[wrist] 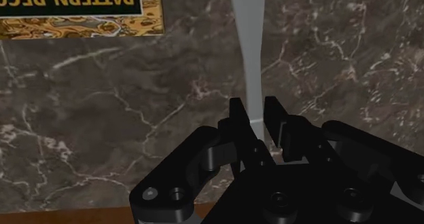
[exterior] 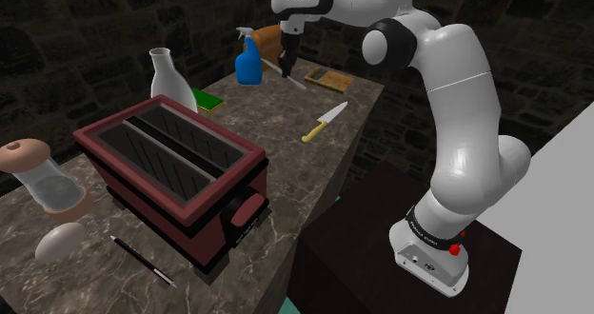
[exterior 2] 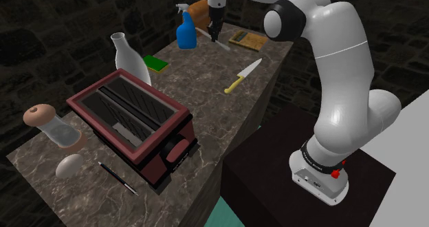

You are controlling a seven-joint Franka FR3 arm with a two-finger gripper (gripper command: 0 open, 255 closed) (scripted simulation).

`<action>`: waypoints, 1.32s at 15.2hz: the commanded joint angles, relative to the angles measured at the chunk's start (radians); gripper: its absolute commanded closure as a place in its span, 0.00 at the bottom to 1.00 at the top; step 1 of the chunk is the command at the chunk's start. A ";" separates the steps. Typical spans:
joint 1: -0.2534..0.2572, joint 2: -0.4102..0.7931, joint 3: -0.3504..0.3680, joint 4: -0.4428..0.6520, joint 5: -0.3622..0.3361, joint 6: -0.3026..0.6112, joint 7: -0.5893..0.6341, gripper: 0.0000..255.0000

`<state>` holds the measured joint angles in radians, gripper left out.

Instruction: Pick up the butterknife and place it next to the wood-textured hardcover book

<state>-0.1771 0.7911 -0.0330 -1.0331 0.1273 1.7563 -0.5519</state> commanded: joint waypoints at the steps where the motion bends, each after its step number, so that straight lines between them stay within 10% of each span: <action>1: 0.002 0.004 0.000 -0.022 0.001 0.025 -0.001 1.00; 9: 0.002 0.006 0.001 -0.033 0.001 0.039 -0.003 1.00; 10: 0.002 0.006 0.001 -0.033 0.001 0.039 -0.003 0.00; 20: -0.008 0.023 0.000 0.121 -0.002 -0.099 0.005 0.00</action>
<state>-0.1835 0.8036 -0.0332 -0.9425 0.1260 1.6788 -0.5484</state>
